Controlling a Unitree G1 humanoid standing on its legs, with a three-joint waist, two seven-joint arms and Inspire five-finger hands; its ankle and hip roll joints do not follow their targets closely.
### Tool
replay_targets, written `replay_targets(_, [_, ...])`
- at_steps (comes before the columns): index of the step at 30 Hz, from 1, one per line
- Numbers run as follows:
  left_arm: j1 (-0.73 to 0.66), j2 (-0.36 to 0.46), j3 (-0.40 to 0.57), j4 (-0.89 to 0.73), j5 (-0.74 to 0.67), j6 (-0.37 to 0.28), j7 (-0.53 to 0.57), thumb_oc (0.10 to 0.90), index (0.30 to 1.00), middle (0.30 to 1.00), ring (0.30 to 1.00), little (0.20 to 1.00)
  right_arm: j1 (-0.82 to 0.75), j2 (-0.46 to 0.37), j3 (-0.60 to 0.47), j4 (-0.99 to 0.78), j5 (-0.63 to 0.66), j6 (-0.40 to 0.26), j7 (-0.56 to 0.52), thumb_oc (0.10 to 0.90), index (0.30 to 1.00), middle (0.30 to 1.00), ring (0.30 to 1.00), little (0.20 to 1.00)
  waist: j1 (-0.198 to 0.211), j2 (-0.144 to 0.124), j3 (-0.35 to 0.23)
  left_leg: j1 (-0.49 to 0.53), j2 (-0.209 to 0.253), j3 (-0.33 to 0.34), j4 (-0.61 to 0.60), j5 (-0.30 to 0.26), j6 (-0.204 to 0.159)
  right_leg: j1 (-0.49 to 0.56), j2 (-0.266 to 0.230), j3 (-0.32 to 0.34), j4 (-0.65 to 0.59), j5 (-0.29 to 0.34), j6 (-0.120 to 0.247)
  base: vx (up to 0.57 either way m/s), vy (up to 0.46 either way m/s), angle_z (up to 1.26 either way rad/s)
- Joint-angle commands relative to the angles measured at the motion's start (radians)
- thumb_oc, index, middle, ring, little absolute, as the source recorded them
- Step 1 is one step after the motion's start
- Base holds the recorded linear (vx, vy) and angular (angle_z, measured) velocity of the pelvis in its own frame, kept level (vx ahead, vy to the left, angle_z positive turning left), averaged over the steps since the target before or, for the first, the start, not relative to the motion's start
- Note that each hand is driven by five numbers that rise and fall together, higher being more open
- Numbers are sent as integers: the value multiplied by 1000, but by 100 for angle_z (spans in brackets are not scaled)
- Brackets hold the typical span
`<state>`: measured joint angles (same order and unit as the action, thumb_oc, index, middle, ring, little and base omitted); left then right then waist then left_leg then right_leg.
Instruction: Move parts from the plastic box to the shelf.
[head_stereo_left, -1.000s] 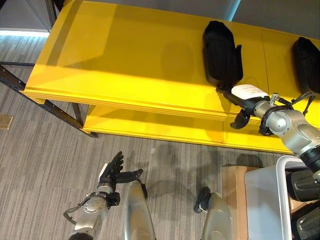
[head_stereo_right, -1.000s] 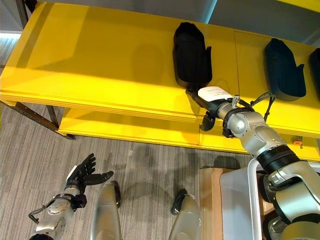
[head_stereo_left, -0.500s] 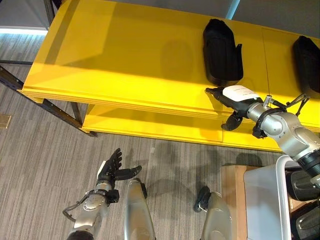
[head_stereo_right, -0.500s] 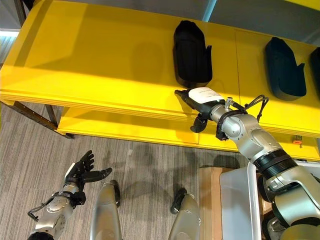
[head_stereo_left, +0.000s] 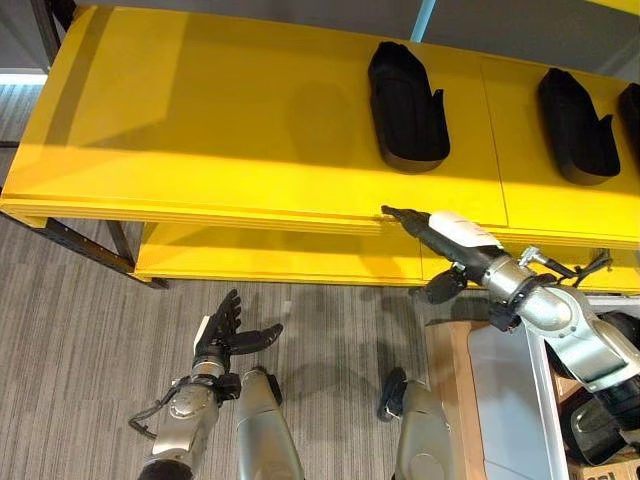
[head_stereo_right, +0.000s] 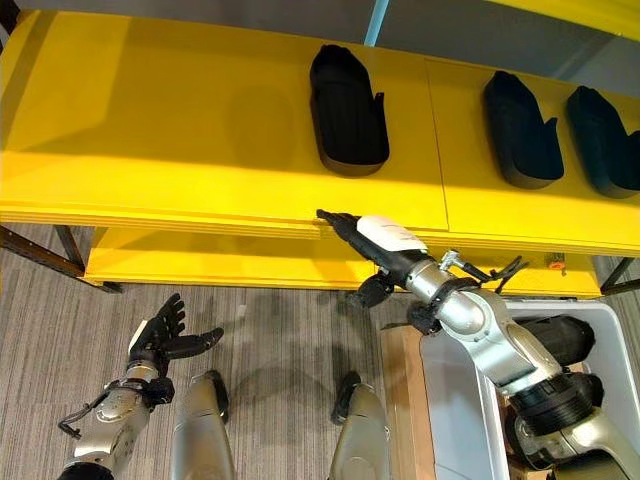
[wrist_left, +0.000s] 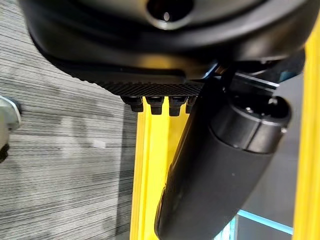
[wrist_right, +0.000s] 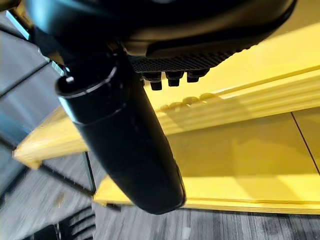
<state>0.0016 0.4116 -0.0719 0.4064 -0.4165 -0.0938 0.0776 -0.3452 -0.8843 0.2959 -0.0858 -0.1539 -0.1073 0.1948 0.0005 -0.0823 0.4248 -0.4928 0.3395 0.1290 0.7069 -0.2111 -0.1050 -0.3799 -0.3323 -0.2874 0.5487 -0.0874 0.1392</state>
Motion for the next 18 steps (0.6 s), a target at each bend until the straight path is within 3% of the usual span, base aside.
replay_targets(1, [-4,34,-5,-30,49,-88,6,900,1000,1000,1000,1000,56,17,-125,-113,65,-91,-69,900,1000,1000,1000,1000,-12,-27,-123,120,2,15,-169,68,-9,106,1,8,-73,58,39,27,27,-8])
replay_targets(9, [11,22,13,4,80,-98,11,900,1000,1000,1000,1000,276,67,-277,-188,69,-124,-90,900,1000,1000,1000,1000,-59,-45,-192,255,-57,83,-389,139,-3,228,-10,3,-326,209,81,79,63,-4])
replay_targets(13, [25,11,16,22,101,-109,11,900,1000,1000,1000,1000,390,142,-348,-217,101,-148,-112,900,1000,1000,1000,1000,-80,-61,-236,324,-92,134,-484,161,0,267,-20,16,-419,296,107,74,85,-13])
replay_targets(18, [29,3,14,9,116,-123,13,900,1000,1000,1000,1000,511,218,-397,-226,123,-159,-117,900,1000,1000,1000,1000,-106,-81,-272,376,-135,180,-497,131,23,290,-44,49,-457,364,123,61,111,-20])
